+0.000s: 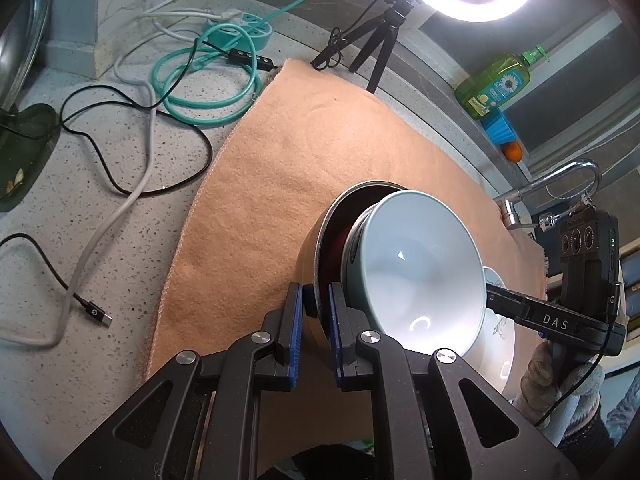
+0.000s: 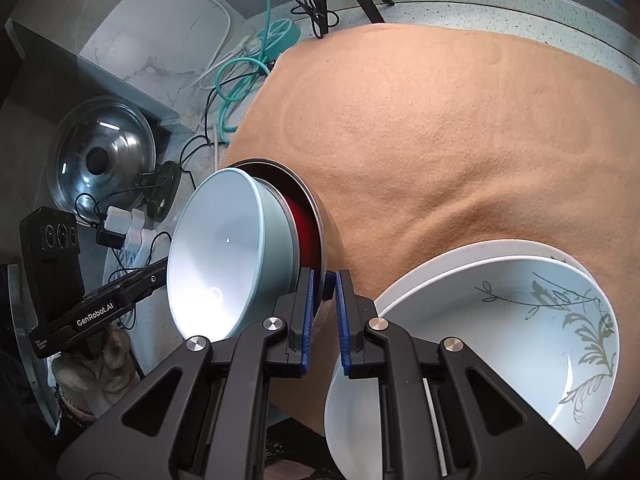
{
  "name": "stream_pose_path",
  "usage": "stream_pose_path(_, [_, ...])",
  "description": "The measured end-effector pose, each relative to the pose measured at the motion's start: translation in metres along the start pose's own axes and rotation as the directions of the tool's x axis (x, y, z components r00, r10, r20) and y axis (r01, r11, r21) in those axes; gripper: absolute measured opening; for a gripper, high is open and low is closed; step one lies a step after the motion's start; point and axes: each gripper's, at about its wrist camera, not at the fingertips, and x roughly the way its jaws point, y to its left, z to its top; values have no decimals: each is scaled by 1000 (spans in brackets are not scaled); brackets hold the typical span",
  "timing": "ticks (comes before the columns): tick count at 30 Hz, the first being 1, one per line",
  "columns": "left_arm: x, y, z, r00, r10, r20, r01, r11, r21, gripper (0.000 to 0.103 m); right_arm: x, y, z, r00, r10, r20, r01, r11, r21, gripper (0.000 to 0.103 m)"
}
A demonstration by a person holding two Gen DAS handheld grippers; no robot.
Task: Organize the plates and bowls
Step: 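Lift the nested bowl and pans and carry them onto the plate stack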
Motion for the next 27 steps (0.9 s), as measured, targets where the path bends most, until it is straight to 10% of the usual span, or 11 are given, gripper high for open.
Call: stream_pose_path(27, [-33, -75, 4, 995, -86, 59, 76, 985, 156, 11, -87, -11, -22, 991, -21, 129, 16, 999, 44, 11])
